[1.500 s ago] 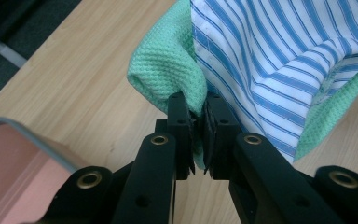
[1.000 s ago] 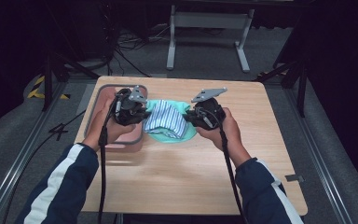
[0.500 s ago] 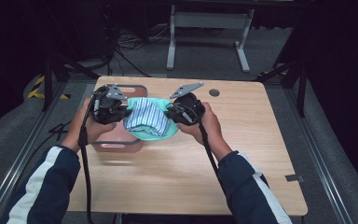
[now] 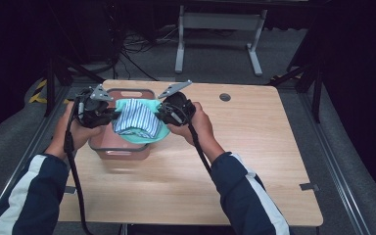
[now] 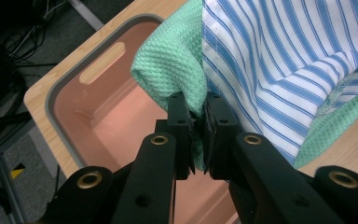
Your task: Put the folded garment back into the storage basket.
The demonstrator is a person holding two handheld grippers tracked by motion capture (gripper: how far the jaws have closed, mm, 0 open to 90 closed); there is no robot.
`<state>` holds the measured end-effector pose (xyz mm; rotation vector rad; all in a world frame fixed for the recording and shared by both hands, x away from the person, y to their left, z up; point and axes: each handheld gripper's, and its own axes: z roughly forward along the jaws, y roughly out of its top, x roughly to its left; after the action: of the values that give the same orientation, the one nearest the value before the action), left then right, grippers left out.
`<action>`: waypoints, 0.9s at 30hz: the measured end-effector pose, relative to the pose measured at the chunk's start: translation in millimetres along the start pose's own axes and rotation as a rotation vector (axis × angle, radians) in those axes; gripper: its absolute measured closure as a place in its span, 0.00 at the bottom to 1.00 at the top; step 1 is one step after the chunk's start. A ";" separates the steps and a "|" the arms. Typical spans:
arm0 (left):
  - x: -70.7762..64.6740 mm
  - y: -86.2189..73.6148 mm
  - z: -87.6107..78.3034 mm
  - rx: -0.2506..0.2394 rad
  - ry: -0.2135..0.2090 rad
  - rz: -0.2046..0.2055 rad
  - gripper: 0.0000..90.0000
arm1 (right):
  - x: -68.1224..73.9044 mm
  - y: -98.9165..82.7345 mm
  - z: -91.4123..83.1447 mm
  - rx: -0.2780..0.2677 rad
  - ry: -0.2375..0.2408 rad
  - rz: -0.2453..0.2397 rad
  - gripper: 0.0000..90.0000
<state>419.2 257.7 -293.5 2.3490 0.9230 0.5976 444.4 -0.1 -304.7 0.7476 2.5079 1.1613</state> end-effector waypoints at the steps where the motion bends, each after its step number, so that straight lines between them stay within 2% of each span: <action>1: 1.4 -1.2 -0.4 -0.004 0.003 0.000 0.92 | 2.0 2.2 2.9 -0.001 0.000 -0.008 0.90; 9: 14.6 -11.8 -5.6 0.010 0.031 -0.025 0.92 | 10.3 13.6 18.5 0.001 0.011 -0.020 0.90; 15: 24.9 -21.3 -6.8 0.025 0.055 -0.035 0.92 | 17.3 23.2 37.6 0.008 0.028 -0.024 0.90; 19: 30.1 -28.3 -2.3 0.039 0.064 -0.064 0.92 | 21.9 24.7 51.4 0.023 0.039 -0.029 0.90; 22: 33.1 -32.7 2.3 0.064 0.076 -0.061 0.92 | 23.6 24.0 60.4 0.031 0.047 -0.025 0.90; 26: 34.2 -37.4 8.3 0.063 0.081 -0.061 0.92 | 24.1 22.4 67.9 0.038 0.055 -0.026 0.90; 27: 34.6 -39.6 11.6 0.080 0.076 -0.064 0.92 | 24.6 21.7 71.1 0.042 0.059 -0.024 0.90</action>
<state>430.0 303.4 -320.0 2.3711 1.0711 0.6391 463.2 69.9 -334.2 0.7012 2.5895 1.1422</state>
